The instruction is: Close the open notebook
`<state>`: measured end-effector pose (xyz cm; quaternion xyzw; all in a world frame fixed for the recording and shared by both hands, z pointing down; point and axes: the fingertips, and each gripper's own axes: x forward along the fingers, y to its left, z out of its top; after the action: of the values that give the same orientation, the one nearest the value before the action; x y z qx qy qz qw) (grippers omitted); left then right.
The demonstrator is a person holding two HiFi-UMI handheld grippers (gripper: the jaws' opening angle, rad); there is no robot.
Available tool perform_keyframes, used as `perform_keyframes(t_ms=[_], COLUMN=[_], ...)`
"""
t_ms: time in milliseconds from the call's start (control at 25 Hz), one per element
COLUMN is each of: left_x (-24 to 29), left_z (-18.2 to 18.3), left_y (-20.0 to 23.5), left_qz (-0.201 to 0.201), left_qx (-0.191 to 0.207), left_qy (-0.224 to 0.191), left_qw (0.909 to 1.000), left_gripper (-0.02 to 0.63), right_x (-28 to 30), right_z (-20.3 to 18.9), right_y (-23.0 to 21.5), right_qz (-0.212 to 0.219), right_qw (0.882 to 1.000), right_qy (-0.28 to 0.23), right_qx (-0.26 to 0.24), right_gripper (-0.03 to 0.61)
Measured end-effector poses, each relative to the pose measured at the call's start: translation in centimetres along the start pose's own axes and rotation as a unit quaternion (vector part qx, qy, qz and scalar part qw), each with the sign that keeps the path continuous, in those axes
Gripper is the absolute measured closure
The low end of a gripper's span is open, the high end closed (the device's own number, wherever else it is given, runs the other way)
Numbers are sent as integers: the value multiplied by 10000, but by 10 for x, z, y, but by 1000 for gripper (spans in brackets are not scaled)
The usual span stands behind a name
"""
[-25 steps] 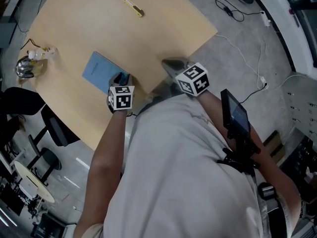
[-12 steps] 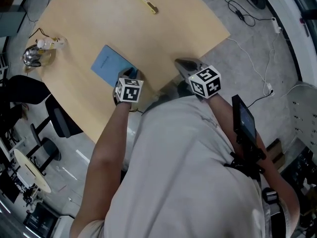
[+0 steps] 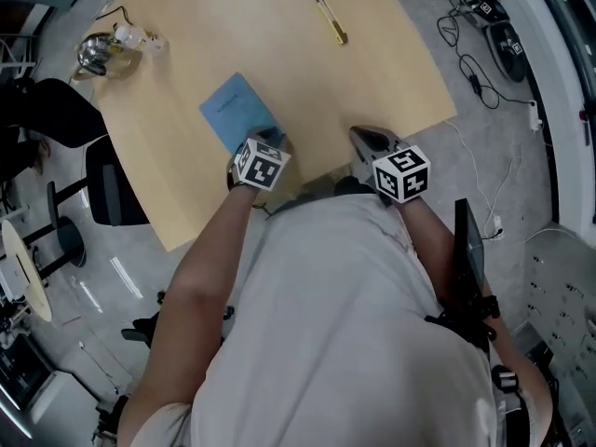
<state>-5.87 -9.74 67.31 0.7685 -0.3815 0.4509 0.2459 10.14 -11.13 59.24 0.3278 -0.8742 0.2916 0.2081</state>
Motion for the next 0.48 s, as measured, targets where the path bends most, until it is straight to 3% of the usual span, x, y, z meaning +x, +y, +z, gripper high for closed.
perform_keyframes(t_ms=[280, 480], left_x=[-44, -88], left_z=[1, -8], left_y=[-4, 3], left_qz=[52, 319], left_qx=[-459, -1080], left_qy=[-889, -1701], left_qw=[9950, 9790], left_gripper=[512, 528], right_x=[25, 48], right_z=[21, 38], right_y=[19, 51], right_qz=[355, 978], right_qw=[9982, 9904], right_qy=[94, 120], right_qx=[-475, -972], right_gripper=[560, 561])
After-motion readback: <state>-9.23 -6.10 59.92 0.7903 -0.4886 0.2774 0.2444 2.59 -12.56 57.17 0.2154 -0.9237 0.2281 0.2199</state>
